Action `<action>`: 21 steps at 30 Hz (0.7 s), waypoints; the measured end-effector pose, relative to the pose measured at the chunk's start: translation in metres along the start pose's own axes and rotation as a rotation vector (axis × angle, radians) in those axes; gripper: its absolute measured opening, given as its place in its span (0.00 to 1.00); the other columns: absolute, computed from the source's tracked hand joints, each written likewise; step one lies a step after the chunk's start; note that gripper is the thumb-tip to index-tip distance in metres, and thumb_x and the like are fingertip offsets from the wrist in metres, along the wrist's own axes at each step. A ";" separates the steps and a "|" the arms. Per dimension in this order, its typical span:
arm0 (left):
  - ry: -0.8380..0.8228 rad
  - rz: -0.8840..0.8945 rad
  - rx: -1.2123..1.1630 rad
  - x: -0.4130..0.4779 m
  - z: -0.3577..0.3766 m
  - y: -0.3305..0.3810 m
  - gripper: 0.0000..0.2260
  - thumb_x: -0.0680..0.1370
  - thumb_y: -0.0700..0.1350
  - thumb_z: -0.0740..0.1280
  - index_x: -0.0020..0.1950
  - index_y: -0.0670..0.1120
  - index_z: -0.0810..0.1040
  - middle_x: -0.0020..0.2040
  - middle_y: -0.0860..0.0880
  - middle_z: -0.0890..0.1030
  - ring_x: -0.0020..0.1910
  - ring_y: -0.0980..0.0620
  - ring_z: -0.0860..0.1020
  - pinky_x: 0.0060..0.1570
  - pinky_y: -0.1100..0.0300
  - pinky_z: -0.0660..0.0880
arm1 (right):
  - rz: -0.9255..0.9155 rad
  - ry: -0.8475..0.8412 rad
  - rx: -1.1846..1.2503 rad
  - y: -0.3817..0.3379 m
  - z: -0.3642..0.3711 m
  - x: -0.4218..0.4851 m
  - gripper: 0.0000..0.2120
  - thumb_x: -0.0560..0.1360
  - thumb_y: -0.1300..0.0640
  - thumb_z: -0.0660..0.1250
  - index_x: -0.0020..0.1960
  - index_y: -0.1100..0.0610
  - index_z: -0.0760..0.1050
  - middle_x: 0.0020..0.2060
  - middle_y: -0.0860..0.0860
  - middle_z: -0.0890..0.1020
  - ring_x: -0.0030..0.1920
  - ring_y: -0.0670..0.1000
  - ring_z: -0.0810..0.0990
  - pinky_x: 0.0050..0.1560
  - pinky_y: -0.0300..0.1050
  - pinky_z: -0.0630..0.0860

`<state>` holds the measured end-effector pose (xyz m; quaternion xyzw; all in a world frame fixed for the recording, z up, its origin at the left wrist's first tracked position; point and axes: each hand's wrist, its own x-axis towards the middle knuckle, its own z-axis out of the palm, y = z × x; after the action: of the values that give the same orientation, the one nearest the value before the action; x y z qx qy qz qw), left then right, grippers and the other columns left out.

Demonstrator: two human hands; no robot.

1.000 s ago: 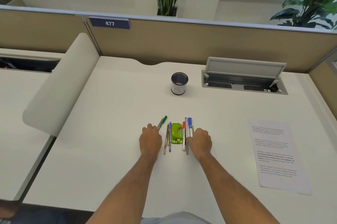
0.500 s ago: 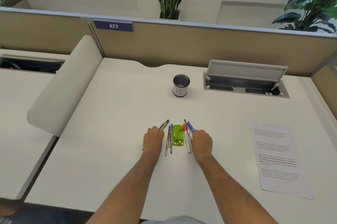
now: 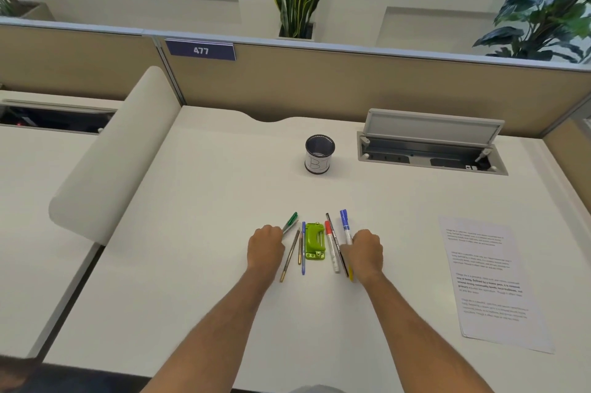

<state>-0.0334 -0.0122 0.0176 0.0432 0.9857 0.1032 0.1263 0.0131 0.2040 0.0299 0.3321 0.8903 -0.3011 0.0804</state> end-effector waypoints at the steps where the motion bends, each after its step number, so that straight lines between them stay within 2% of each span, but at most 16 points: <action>1: 0.004 -0.037 -0.058 0.000 -0.001 -0.002 0.06 0.78 0.36 0.65 0.47 0.41 0.81 0.48 0.43 0.83 0.45 0.42 0.80 0.40 0.54 0.71 | -0.013 0.007 0.050 -0.003 0.001 -0.003 0.16 0.72 0.60 0.74 0.33 0.55 0.68 0.31 0.51 0.74 0.28 0.52 0.71 0.27 0.43 0.65; 3: 0.006 -0.122 -0.178 0.000 0.001 -0.009 0.06 0.75 0.39 0.69 0.38 0.43 0.77 0.39 0.44 0.78 0.39 0.42 0.77 0.34 0.55 0.69 | -0.046 0.009 0.153 -0.014 0.002 -0.011 0.20 0.72 0.59 0.75 0.30 0.54 0.65 0.27 0.50 0.71 0.26 0.50 0.68 0.26 0.43 0.63; 6: 0.010 -0.202 -0.333 -0.006 0.002 -0.030 0.16 0.71 0.41 0.72 0.27 0.45 0.68 0.29 0.48 0.67 0.32 0.45 0.69 0.27 0.58 0.60 | -0.064 -0.040 0.273 -0.037 0.015 -0.028 0.16 0.70 0.58 0.76 0.31 0.55 0.70 0.28 0.54 0.78 0.28 0.56 0.81 0.29 0.50 0.81; 9: 0.033 -0.266 -0.467 -0.011 -0.007 -0.054 0.18 0.68 0.41 0.73 0.25 0.45 0.66 0.25 0.47 0.63 0.29 0.45 0.62 0.26 0.60 0.56 | -0.075 -0.166 0.385 -0.065 0.036 -0.047 0.15 0.70 0.63 0.76 0.32 0.58 0.72 0.29 0.60 0.81 0.30 0.59 0.86 0.32 0.58 0.86; 10: 0.034 -0.293 -0.485 -0.011 -0.012 -0.063 0.17 0.68 0.41 0.73 0.25 0.44 0.68 0.25 0.44 0.65 0.30 0.41 0.63 0.26 0.59 0.56 | -0.061 -0.210 0.424 -0.075 0.044 -0.054 0.15 0.71 0.64 0.76 0.32 0.58 0.71 0.28 0.59 0.80 0.29 0.58 0.85 0.32 0.60 0.87; 12: 0.052 -0.350 -0.494 -0.012 -0.020 -0.085 0.12 0.70 0.42 0.75 0.30 0.38 0.77 0.30 0.35 0.73 0.37 0.36 0.74 0.26 0.58 0.59 | -0.014 -0.289 0.495 -0.095 0.065 -0.064 0.17 0.71 0.67 0.75 0.31 0.57 0.69 0.25 0.53 0.76 0.27 0.54 0.82 0.35 0.62 0.87; 14: 0.074 -0.398 -0.507 -0.013 -0.027 -0.111 0.12 0.70 0.42 0.75 0.38 0.33 0.80 0.38 0.35 0.79 0.45 0.42 0.80 0.26 0.53 0.67 | 0.037 -0.373 0.532 -0.115 0.086 -0.074 0.16 0.73 0.66 0.74 0.32 0.58 0.71 0.27 0.53 0.76 0.29 0.54 0.81 0.37 0.62 0.88; 16: 0.065 -0.453 -0.520 -0.013 -0.034 -0.139 0.11 0.70 0.42 0.75 0.40 0.33 0.81 0.38 0.34 0.79 0.47 0.41 0.81 0.27 0.50 0.71 | 0.072 -0.436 0.537 -0.136 0.105 -0.085 0.10 0.73 0.64 0.75 0.36 0.61 0.75 0.32 0.57 0.80 0.31 0.56 0.83 0.38 0.60 0.88; 18: 0.048 -0.513 -0.522 -0.015 -0.040 -0.166 0.10 0.70 0.43 0.75 0.38 0.36 0.83 0.28 0.41 0.73 0.47 0.38 0.83 0.23 0.58 0.63 | 0.090 -0.476 0.516 -0.156 0.124 -0.096 0.07 0.72 0.63 0.75 0.40 0.62 0.77 0.35 0.59 0.82 0.31 0.58 0.84 0.37 0.58 0.88; 19: 0.044 -0.533 -0.518 -0.017 -0.042 -0.178 0.09 0.70 0.43 0.76 0.37 0.38 0.83 0.27 0.47 0.70 0.46 0.38 0.83 0.24 0.60 0.61 | 0.086 -0.491 0.499 -0.165 0.134 -0.102 0.07 0.72 0.63 0.75 0.41 0.62 0.77 0.35 0.59 0.83 0.30 0.58 0.84 0.36 0.58 0.88; 21: 0.047 -0.558 -0.503 -0.019 -0.046 -0.200 0.09 0.70 0.44 0.76 0.32 0.44 0.79 0.29 0.50 0.71 0.43 0.36 0.82 0.27 0.60 0.63 | 0.055 -0.490 0.442 -0.181 0.150 -0.113 0.08 0.72 0.62 0.75 0.40 0.60 0.76 0.34 0.58 0.84 0.29 0.58 0.84 0.33 0.55 0.88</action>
<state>-0.0389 -0.2181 0.0232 -0.2617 0.9061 0.3046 0.1334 -0.0243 -0.0542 0.0355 0.2833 0.7484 -0.5555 0.2261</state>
